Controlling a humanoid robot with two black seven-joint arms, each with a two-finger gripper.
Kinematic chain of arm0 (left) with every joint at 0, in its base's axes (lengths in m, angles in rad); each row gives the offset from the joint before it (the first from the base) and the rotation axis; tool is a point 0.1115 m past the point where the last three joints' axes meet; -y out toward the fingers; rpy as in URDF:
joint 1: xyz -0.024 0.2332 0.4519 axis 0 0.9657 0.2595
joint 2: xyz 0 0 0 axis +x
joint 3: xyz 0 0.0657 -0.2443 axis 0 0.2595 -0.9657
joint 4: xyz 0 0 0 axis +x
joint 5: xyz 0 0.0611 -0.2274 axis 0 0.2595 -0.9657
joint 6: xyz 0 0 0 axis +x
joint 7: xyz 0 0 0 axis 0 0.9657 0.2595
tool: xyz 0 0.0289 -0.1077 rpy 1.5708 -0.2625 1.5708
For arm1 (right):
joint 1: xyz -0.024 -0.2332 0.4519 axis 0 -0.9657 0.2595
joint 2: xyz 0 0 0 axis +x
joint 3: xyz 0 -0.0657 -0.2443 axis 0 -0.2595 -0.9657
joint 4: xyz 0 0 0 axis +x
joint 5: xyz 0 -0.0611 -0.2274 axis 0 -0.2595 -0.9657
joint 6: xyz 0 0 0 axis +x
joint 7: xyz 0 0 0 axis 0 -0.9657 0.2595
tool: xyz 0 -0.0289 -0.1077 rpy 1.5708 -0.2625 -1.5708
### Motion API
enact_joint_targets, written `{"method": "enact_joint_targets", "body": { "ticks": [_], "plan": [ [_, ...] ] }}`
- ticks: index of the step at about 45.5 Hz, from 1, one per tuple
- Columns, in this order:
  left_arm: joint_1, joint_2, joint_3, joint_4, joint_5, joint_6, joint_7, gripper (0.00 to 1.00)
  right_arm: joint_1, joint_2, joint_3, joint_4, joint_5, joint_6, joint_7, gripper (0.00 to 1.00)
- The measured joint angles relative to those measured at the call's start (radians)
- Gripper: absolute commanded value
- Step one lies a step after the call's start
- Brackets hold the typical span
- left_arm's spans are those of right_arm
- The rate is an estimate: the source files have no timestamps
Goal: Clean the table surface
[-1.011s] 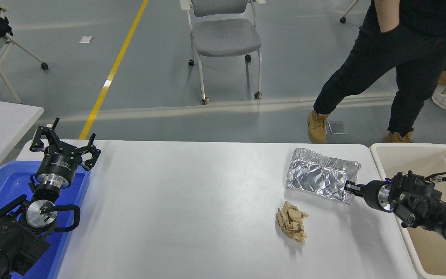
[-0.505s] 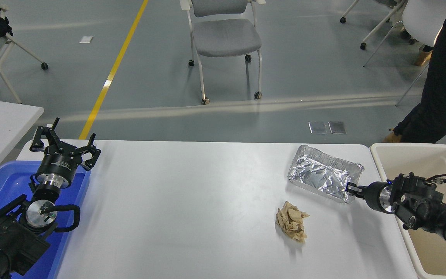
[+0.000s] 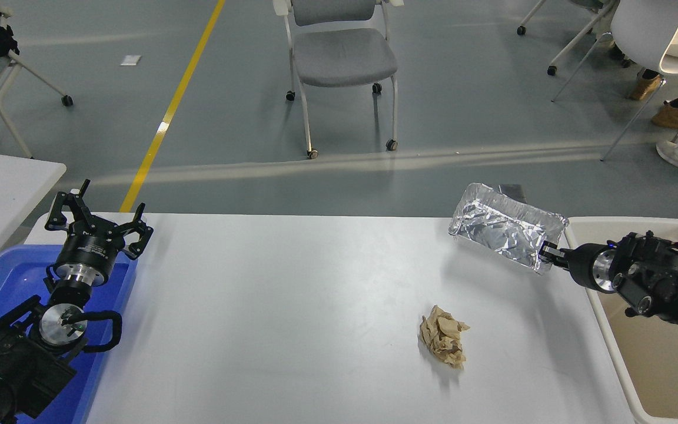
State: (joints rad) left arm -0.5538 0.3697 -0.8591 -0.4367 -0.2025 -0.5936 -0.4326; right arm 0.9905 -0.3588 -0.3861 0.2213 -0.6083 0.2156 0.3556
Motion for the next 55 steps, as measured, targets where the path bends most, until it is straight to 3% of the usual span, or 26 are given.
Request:
{"method": "enact_joint_targets", "body": {
  "ticks": [35,55],
  "plan": [
    [0.000,0.000,0.000,0.000,0.000,0.000,0.000,1.00,0.324,-0.170,0.091,0.035,0.025,0.277,-0.001,0.00],
    [0.000,0.000,0.000,0.000,0.000,0.000,0.000,1.00,0.271,-0.239,0.092,-0.044,0.023,0.295,-0.003,0.00]
  ]
}}
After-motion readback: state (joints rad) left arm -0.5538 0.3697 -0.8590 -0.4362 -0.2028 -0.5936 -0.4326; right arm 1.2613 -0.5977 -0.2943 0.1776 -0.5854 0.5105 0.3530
